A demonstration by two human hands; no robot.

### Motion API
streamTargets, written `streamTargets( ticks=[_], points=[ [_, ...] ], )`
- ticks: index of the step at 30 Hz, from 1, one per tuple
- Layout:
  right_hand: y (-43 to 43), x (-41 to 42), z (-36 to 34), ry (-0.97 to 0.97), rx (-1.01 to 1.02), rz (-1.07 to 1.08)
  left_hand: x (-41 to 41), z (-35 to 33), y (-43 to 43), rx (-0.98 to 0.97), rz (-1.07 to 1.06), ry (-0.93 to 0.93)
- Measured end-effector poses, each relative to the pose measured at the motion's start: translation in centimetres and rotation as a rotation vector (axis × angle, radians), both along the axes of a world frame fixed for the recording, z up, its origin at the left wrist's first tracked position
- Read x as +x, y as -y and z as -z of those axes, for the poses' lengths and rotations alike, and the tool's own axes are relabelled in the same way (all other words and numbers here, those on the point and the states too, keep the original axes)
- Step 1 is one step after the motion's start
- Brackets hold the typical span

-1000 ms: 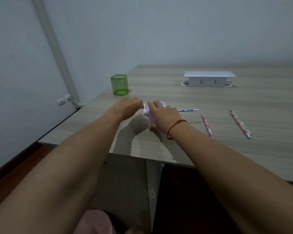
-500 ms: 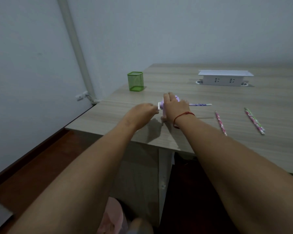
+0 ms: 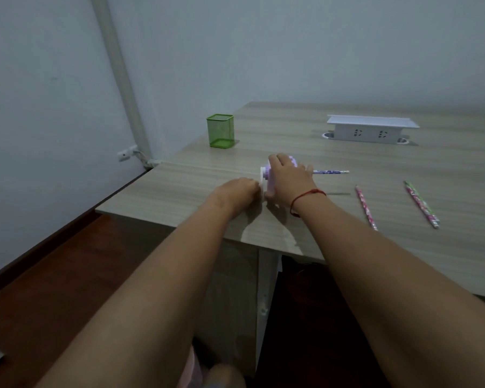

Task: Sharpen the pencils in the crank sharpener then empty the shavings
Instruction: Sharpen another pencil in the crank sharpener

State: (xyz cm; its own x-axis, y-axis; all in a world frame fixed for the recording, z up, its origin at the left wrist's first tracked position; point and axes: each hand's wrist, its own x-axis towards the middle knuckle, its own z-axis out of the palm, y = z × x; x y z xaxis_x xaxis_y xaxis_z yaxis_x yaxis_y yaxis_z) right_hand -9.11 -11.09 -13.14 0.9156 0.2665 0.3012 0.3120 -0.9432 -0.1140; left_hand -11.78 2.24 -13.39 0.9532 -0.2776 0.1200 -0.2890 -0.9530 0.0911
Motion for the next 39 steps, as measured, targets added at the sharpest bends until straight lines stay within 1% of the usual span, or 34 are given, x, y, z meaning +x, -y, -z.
streamTargets(
  ticks=[2,7,11,14,19,24,27,32,35,39],
  points=[
    [0.0,-0.1,-0.2,-0.009,-0.045,-0.020,0.7,0.1,-0.3,0.073,0.028,0.025],
    [0.6,-0.2,-0.2,0.060,-0.069,-0.053,3.1,-0.6,-0.5,0.234,0.046,0.077],
    [0.9,-0.6,-0.1,0.097,-0.101,-0.043,4.6,-2.8,-0.2,0.314,0.050,0.096],
    [0.9,-0.6,-0.2,0.097,-0.112,-0.035,4.8,-3.2,-0.4,0.373,0.088,0.132],
    [0.9,-0.9,-0.6,0.086,-0.144,-0.047,4.3,-2.7,-0.7,0.340,0.075,0.162],
    [0.4,-1.1,-1.1,0.036,-0.123,-0.016,5.0,-5.5,-1.4,0.189,0.132,0.277],
    [0.0,-1.0,-1.4,0.012,-0.124,0.008,3.8,-6.0,-1.5,0.170,0.173,0.345],
    [-0.2,-0.6,-0.8,0.058,-0.070,0.023,1.1,-4.7,-1.3,0.168,0.161,0.431],
    [-0.1,-0.5,-0.9,0.023,-0.073,0.014,-0.5,-3.5,-1.2,0.209,0.134,0.422],
    [-0.3,-0.1,-0.7,0.012,-0.068,0.030,-1.7,-1.0,-0.5,0.220,0.103,0.328]
  ],
)
